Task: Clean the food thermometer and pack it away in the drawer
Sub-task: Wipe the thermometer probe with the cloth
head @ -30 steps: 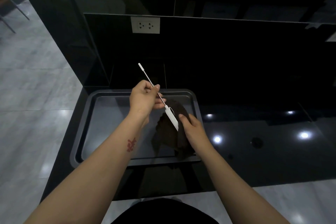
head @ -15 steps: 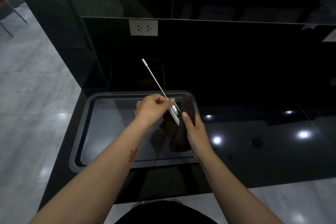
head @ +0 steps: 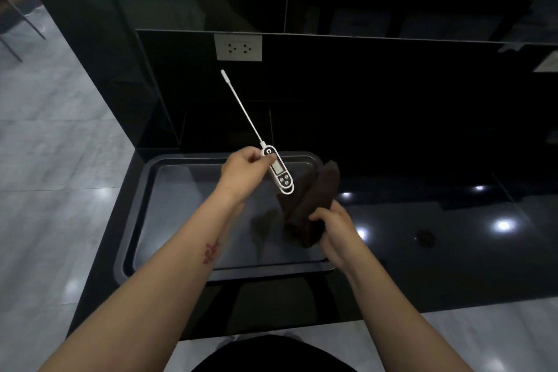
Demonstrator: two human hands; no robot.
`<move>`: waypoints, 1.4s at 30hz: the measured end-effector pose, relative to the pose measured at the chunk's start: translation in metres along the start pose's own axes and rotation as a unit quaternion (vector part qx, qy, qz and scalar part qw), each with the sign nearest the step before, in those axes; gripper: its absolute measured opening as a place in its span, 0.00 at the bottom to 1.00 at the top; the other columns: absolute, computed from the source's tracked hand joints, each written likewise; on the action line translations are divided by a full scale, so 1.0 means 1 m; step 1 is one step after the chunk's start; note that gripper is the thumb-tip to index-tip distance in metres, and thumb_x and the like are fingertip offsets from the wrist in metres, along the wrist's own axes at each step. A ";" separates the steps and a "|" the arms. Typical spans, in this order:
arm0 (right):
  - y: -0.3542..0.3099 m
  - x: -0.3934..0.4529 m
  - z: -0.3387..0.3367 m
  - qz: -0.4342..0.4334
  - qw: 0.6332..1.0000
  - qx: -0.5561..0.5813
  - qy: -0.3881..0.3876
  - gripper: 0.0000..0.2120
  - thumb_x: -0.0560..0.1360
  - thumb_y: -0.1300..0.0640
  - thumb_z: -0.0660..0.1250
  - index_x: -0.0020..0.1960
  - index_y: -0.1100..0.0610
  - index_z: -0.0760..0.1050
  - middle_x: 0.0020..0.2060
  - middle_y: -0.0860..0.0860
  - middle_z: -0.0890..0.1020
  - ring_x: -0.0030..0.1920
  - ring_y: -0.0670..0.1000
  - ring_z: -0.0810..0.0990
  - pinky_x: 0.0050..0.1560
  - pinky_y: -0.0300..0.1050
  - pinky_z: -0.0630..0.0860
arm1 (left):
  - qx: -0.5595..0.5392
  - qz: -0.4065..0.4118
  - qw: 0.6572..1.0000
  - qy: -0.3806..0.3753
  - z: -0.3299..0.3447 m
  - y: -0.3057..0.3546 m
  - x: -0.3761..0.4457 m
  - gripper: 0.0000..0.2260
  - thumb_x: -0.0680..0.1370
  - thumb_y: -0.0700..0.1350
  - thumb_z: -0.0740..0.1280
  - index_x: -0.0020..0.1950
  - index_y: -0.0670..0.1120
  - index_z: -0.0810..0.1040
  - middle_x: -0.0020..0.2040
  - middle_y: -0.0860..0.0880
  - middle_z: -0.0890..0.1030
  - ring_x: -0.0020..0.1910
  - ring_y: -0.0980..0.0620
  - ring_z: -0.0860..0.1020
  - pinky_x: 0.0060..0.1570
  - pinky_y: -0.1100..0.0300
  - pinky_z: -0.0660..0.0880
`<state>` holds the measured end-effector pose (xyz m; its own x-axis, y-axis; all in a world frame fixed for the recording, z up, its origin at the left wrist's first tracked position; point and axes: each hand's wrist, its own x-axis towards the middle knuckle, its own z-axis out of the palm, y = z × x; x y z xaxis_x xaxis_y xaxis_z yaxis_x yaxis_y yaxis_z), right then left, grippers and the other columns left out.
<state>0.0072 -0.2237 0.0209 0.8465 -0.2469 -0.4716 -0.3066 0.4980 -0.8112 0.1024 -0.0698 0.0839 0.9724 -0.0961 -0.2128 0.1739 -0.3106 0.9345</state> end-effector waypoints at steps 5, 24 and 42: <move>-0.018 0.007 -0.011 -0.028 0.996 0.075 0.024 0.18 0.77 0.70 0.62 0.67 0.66 0.72 0.60 0.64 0.80 0.63 0.62 0.78 0.65 0.55 0.74 | -0.117 -0.060 0.959 -0.250 -0.020 0.018 -0.021 0.04 0.82 0.43 0.63 0.52 0.43 0.73 0.50 0.39 0.85 0.46 0.40 0.83 0.43 0.54 0.81; -0.042 0.004 0.025 -0.037 0.997 0.038 -0.054 0.20 0.77 0.63 0.68 0.68 0.57 0.71 0.61 0.60 0.81 0.60 0.61 0.81 0.56 0.54 0.79 | -0.048 -0.117 0.929 -0.347 -0.007 -0.016 -0.050 0.08 0.80 0.46 0.66 0.57 0.43 0.76 0.50 0.38 0.85 0.40 0.43 0.84 0.42 0.50 0.83; -0.033 0.009 0.030 -0.060 0.996 -0.012 0.058 0.10 0.74 0.68 0.70 0.54 0.63 0.78 0.47 0.58 0.84 0.49 0.55 0.84 0.49 0.46 0.80 | -0.030 -0.124 0.948 -0.291 0.003 -0.026 -0.051 0.09 0.79 0.48 0.68 0.52 0.43 0.79 0.48 0.43 0.86 0.39 0.47 0.84 0.40 0.52 0.83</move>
<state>0.0384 -0.2173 0.0541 0.8226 -0.3980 -0.4061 -0.2173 0.4400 -0.8713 0.0483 -0.0594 0.0696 0.6526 -0.5382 -0.5333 0.4115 -0.3392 0.8459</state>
